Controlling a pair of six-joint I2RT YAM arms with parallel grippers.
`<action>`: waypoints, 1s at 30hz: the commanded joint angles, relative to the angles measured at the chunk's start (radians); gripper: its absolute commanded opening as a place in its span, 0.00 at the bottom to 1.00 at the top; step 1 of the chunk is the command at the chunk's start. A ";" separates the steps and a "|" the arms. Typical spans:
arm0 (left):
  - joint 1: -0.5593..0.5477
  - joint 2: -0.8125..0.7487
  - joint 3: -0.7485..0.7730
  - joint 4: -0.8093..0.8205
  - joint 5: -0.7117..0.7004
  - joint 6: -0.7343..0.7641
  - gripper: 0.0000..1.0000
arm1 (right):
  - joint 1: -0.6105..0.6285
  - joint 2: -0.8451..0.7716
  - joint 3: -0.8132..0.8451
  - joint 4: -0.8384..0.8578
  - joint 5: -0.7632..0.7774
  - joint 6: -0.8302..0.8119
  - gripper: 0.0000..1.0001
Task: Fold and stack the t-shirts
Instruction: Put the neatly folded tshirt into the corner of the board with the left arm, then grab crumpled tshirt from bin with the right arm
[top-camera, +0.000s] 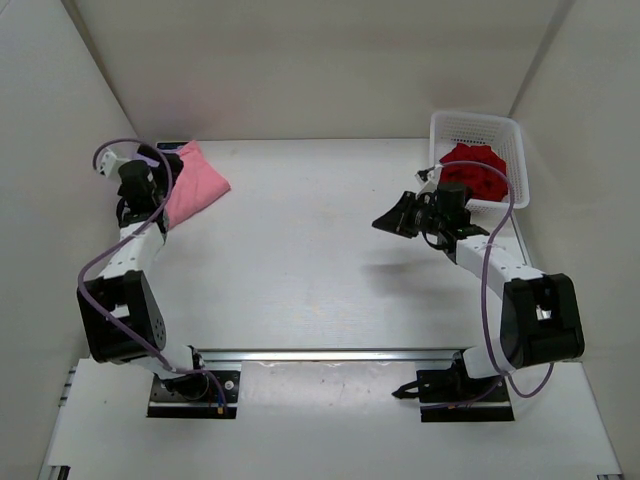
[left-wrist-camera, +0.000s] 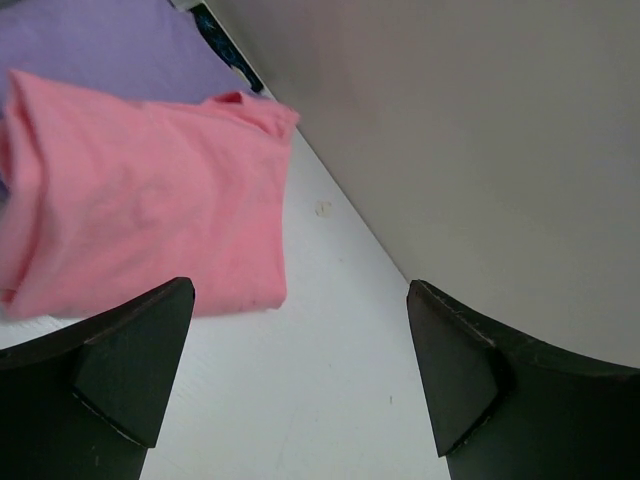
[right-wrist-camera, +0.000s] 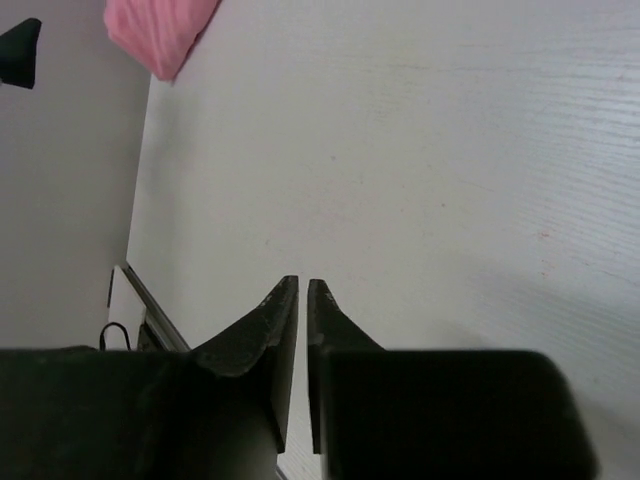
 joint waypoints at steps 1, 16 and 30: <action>-0.107 0.067 0.102 -0.029 0.077 0.065 0.99 | -0.016 -0.001 0.058 0.028 0.035 0.000 0.03; -0.795 0.302 0.299 -0.106 0.343 0.168 0.31 | -0.326 0.392 0.826 -0.502 0.651 -0.352 0.14; -0.835 0.147 -0.096 0.063 0.440 0.077 0.47 | -0.372 0.963 1.476 -0.925 0.764 -0.555 0.52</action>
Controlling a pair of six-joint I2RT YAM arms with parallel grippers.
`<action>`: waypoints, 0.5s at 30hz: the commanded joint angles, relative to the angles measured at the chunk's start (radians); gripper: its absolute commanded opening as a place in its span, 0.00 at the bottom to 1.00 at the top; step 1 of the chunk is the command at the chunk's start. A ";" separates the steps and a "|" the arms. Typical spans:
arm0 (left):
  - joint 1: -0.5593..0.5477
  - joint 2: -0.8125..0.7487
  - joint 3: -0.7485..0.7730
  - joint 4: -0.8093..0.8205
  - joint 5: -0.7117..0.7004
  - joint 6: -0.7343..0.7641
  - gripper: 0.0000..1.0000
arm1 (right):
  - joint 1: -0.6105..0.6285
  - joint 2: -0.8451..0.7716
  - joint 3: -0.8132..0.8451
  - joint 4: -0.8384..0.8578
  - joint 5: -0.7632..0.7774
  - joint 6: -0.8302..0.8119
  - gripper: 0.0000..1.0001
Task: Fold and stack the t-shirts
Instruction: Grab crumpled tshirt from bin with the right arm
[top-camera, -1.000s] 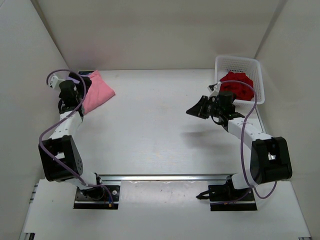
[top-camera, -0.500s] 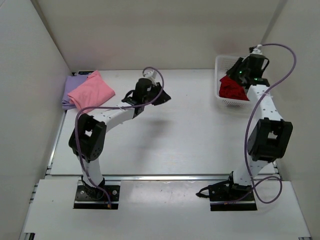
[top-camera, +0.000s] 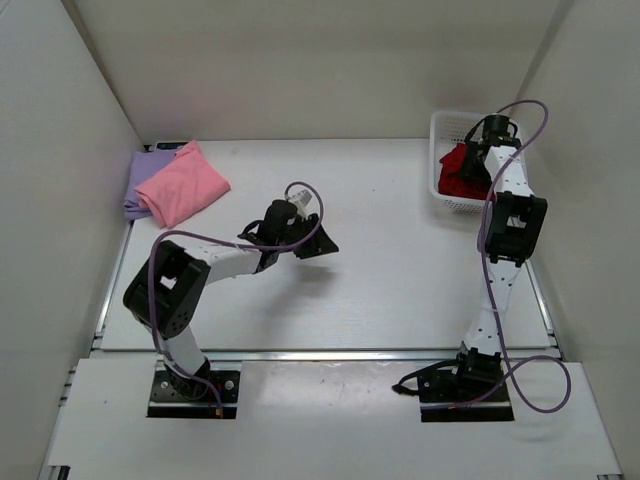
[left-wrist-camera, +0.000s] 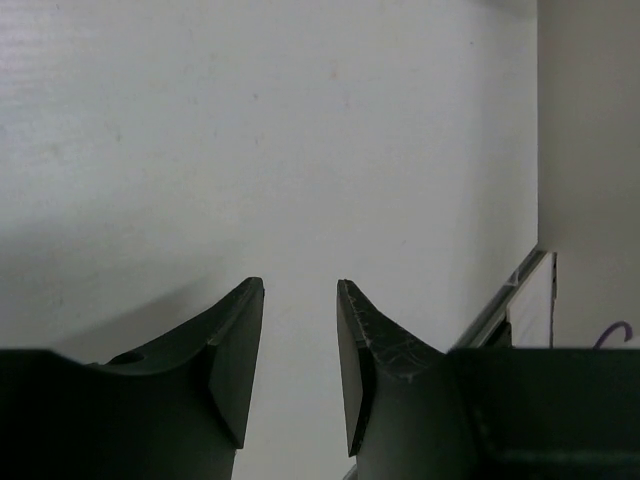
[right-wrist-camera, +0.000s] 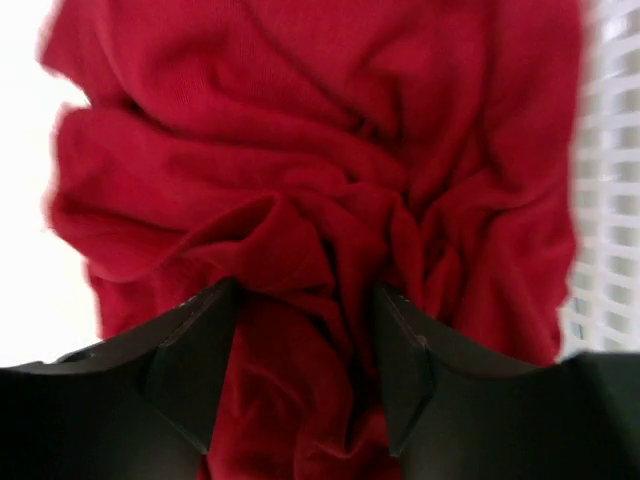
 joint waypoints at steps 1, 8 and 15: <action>0.001 -0.127 -0.063 0.090 0.028 -0.014 0.47 | -0.007 -0.020 0.049 -0.057 -0.038 -0.027 0.47; -0.013 -0.135 -0.062 0.085 0.029 -0.008 0.45 | -0.007 0.005 0.169 -0.081 -0.089 0.015 0.00; -0.001 -0.152 -0.057 0.085 0.037 -0.022 0.46 | -0.011 -0.194 0.237 -0.070 -0.148 0.055 0.00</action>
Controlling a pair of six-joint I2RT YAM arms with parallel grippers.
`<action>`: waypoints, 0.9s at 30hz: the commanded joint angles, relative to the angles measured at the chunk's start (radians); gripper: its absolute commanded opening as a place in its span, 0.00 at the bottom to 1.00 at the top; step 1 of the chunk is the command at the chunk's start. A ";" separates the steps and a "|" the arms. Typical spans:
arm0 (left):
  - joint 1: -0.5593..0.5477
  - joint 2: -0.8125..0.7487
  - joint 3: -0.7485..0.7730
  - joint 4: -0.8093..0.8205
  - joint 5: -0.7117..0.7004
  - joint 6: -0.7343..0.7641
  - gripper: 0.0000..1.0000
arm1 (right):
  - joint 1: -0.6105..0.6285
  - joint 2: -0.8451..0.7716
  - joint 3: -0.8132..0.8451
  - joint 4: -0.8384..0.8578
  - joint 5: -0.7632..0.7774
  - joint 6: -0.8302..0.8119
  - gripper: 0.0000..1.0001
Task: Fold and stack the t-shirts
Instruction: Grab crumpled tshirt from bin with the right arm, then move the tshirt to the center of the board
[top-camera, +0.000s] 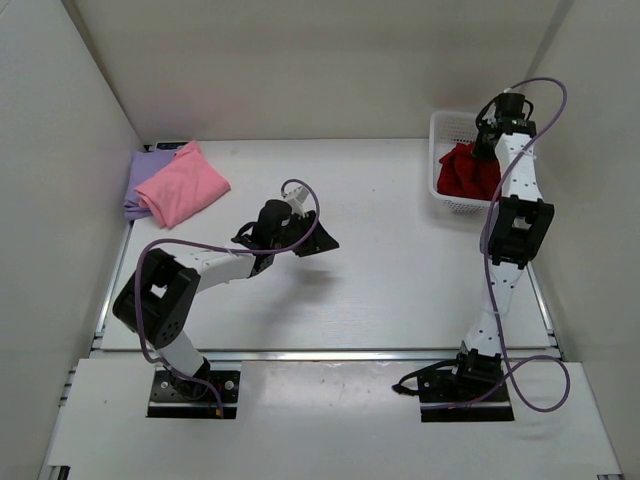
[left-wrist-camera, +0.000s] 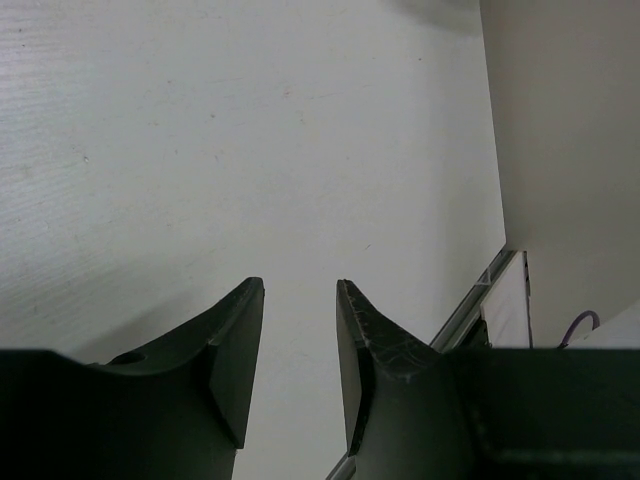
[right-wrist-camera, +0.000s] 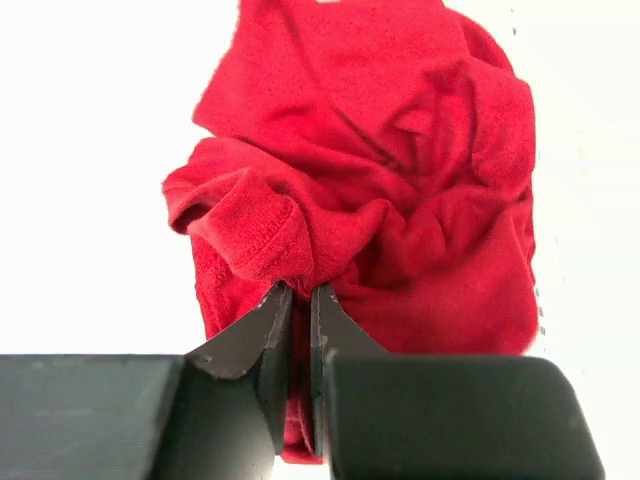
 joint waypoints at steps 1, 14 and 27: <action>0.008 -0.063 0.011 0.027 0.015 -0.006 0.46 | -0.008 -0.198 0.091 0.023 -0.070 0.038 0.00; 0.152 -0.150 -0.056 0.078 0.064 -0.133 0.47 | 0.199 -0.736 -0.076 0.307 -0.325 0.053 0.00; 0.475 -0.403 -0.283 0.096 0.019 -0.251 0.54 | 0.525 -0.887 -0.229 0.676 -0.633 0.208 0.00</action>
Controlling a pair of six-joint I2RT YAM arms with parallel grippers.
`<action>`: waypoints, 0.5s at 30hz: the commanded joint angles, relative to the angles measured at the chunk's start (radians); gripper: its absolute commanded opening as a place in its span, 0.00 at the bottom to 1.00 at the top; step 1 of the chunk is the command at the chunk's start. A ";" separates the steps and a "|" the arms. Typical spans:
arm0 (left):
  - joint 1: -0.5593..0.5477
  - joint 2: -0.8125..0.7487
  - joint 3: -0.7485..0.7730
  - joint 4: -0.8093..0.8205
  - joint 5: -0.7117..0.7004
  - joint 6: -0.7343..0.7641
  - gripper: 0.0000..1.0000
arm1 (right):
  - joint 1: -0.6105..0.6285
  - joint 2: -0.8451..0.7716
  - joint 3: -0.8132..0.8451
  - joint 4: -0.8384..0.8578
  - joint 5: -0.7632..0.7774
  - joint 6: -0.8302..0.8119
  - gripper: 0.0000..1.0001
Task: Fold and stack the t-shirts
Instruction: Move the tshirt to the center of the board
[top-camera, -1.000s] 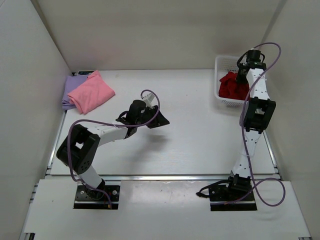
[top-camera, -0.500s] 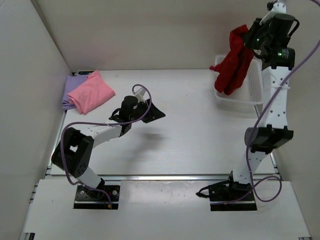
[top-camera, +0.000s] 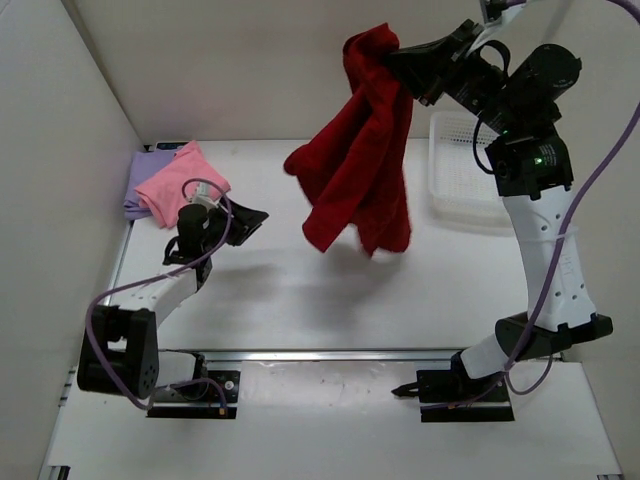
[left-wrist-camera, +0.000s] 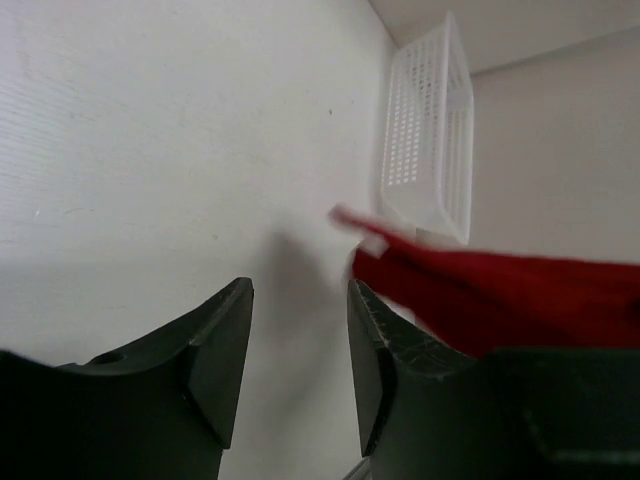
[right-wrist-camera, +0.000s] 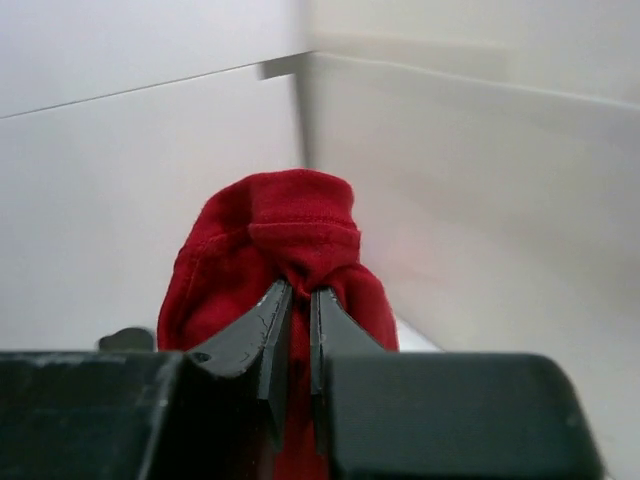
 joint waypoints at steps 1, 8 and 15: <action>0.058 -0.097 -0.052 0.010 -0.010 -0.036 0.56 | -0.028 -0.001 -0.001 0.158 -0.121 0.104 0.00; 0.025 -0.158 -0.048 -0.099 -0.012 0.088 0.61 | -0.218 -0.102 -0.756 0.637 -0.222 0.411 0.00; 0.029 -0.155 0.026 -0.300 -0.181 0.264 0.71 | -0.294 0.110 -1.053 0.758 -0.196 0.485 0.00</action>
